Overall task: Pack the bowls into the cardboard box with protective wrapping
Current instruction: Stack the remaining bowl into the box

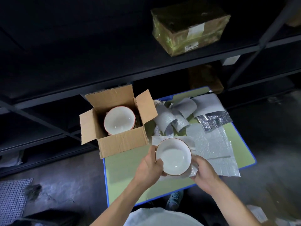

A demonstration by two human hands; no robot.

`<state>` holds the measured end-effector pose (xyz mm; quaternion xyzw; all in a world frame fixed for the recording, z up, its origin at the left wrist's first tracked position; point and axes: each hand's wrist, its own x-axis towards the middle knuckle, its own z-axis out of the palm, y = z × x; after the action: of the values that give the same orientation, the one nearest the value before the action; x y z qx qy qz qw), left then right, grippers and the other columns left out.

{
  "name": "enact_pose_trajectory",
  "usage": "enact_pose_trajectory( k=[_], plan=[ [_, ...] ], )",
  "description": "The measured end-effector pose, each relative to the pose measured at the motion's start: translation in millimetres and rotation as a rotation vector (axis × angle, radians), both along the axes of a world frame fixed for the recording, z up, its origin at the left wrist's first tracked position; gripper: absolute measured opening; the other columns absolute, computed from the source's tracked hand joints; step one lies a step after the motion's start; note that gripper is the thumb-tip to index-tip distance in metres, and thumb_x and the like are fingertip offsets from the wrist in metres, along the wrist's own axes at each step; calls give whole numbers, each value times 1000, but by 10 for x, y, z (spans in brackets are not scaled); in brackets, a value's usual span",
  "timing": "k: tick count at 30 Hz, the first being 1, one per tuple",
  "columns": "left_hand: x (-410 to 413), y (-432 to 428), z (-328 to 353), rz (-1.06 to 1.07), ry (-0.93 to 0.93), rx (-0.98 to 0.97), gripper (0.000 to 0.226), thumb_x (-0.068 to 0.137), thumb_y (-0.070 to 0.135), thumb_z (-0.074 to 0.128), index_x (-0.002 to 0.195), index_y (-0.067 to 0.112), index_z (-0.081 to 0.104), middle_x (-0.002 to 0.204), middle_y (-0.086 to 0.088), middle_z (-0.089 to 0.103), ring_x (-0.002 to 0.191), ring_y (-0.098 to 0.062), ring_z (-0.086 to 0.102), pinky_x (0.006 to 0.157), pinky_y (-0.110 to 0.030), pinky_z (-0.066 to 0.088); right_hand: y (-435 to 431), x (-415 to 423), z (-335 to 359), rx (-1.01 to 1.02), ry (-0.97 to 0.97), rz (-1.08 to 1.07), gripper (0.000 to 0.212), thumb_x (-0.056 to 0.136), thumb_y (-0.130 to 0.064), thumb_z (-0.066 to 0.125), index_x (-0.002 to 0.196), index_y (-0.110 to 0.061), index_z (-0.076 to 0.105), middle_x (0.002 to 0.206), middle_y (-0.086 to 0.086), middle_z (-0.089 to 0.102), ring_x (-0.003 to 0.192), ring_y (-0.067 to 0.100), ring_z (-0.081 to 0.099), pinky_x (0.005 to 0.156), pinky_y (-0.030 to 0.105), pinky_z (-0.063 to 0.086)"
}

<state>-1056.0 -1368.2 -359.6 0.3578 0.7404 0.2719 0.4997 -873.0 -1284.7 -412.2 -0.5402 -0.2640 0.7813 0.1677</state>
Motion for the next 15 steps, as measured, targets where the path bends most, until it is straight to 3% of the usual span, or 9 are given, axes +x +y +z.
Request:
enact_pose_trajectory(
  k=[6, 11, 13, 15],
  plan=[
    [14, 105, 60, -31, 31, -27, 43, 73, 27, 38, 114, 38, 43, 91, 16, 61, 61, 6, 64, 61, -29, 50, -14, 22, 50, -28, 34, -91, 52, 63, -47, 75, 108, -22, 78, 118, 8, 72, 111, 25, 65, 81, 37, 53],
    [48, 130, 49, -110, 169, 7, 31, 81, 37, 45, 112, 38, 44, 79, 6, 63, 71, -14, 62, 62, -34, 49, -30, 99, 114, -109, 132, -180, 51, 76, -42, 65, 120, -15, 72, 118, 11, 71, 97, 25, 69, 68, 34, 54],
    [61, 125, 40, -126, 247, 56, 21, 89, 47, 49, 105, 34, 47, 77, 8, 57, 72, -11, 55, 61, -32, 43, -67, 126, 138, -129, 171, -195, 43, 80, -41, 63, 113, -16, 76, 117, 12, 71, 95, 25, 71, 68, 36, 56],
    [81, 106, 38, -139, 315, 152, 27, 87, 58, 50, 97, 32, 49, 87, 11, 51, 87, -13, 48, 68, -27, 38, -102, 146, 159, -141, 195, -209, 37, 80, -40, 63, 105, -17, 79, 115, 12, 72, 91, 25, 72, 65, 35, 58]
  ],
)
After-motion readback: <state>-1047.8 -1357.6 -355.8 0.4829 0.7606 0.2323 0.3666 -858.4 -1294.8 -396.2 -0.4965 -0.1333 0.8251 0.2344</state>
